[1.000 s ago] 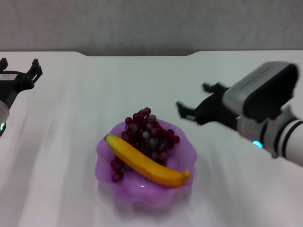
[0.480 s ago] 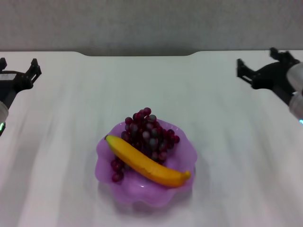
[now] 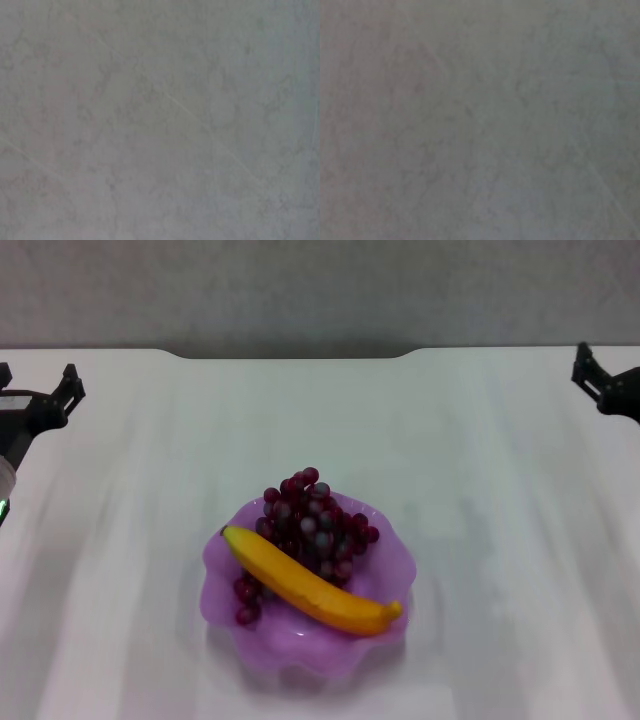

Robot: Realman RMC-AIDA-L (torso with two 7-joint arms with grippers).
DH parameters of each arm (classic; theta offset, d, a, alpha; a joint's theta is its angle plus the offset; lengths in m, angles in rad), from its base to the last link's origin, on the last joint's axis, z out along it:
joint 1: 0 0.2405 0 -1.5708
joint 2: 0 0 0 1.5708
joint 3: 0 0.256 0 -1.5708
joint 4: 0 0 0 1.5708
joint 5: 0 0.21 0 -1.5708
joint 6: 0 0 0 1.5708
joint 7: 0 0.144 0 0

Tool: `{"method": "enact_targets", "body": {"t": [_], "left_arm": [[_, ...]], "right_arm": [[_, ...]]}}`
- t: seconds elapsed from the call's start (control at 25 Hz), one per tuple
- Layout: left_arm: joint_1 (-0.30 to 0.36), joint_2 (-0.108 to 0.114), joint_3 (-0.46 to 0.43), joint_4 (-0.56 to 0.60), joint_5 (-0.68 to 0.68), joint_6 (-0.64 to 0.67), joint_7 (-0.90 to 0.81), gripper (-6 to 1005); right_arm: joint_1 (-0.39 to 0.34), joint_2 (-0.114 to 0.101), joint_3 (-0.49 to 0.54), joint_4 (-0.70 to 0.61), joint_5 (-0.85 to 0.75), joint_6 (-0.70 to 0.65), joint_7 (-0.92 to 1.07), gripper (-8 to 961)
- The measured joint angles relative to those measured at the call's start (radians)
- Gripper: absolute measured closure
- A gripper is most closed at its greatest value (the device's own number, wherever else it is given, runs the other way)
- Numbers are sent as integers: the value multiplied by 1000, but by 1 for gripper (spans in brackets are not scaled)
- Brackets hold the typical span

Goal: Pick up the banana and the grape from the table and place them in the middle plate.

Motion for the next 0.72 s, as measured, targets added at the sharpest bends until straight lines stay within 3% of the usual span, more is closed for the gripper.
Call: {"method": "enact_targets", "body": {"t": [0.72], "left_arm": [[-5,0,5,0,-1,2,-5,136]], "right_arm": [[60,0,23,232,0,-192,176,64]]}}
